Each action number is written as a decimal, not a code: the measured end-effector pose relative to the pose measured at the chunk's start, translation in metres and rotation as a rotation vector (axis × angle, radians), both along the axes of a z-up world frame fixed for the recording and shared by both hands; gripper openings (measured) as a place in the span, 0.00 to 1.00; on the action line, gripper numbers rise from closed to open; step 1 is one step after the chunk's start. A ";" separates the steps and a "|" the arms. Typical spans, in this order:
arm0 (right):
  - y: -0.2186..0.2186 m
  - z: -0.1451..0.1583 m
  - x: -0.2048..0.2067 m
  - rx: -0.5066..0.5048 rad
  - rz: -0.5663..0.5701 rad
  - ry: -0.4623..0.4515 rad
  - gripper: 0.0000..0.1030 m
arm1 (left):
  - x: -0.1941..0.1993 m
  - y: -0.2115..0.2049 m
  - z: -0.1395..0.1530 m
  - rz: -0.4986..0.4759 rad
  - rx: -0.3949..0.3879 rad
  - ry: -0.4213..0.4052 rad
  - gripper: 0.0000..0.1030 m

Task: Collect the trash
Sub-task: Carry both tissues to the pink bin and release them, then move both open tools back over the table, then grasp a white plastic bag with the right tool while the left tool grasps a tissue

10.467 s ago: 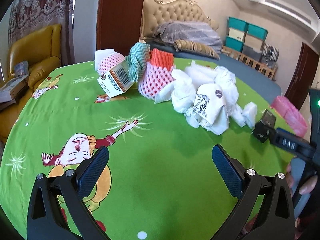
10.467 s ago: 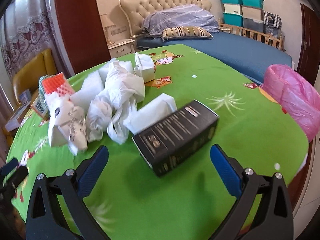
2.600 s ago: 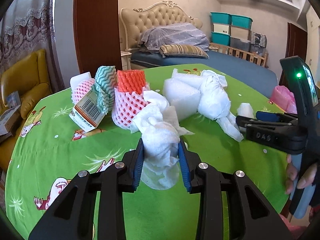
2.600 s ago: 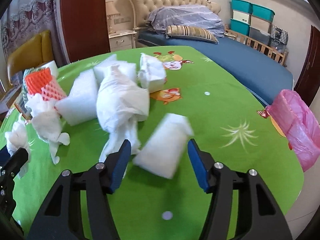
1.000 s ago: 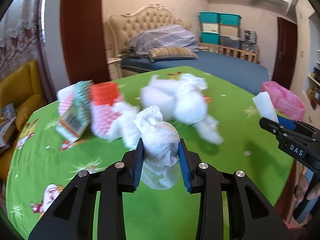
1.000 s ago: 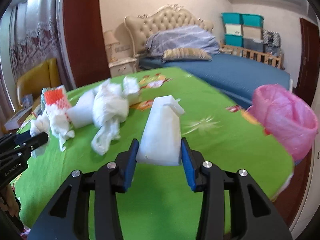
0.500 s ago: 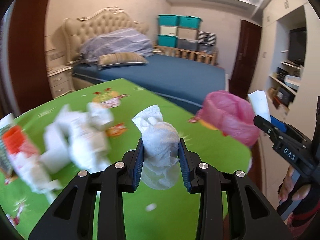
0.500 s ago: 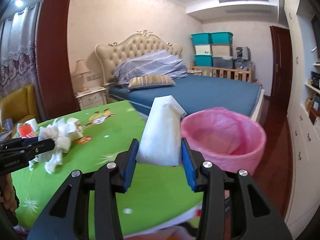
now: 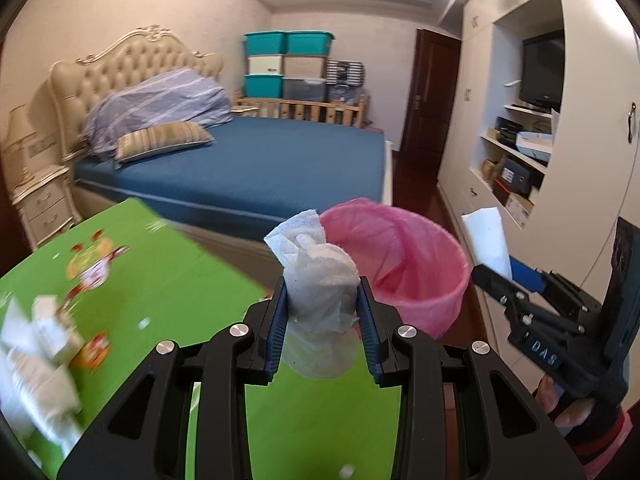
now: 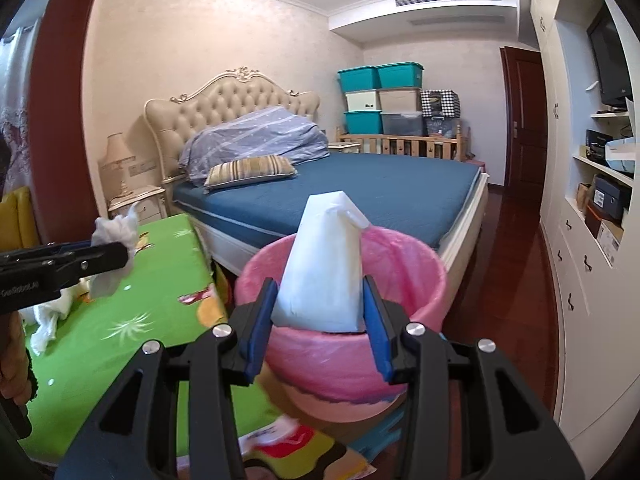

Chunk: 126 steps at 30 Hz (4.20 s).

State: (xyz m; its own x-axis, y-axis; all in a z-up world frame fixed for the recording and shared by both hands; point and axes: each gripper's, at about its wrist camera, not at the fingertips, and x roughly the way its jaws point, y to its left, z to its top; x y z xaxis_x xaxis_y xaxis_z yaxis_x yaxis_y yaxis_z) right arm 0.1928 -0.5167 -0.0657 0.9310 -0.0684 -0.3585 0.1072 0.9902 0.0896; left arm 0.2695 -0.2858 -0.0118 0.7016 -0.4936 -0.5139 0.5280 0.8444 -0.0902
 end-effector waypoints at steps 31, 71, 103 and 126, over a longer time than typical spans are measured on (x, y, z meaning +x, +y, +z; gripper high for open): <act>-0.031 0.000 0.005 0.026 -0.032 -0.023 0.74 | 0.036 -0.052 -0.001 0.029 0.024 -0.019 0.93; 0.379 -0.019 0.058 -0.174 0.527 0.247 0.75 | -0.147 0.358 -0.047 0.768 0.173 -0.050 0.93; 0.349 -0.010 0.050 -0.130 0.503 0.195 0.18 | -0.100 0.322 -0.060 0.682 0.146 0.083 0.84; 0.329 -0.031 0.054 -0.037 0.518 0.242 0.19 | -0.081 0.305 -0.057 0.736 0.123 0.054 0.31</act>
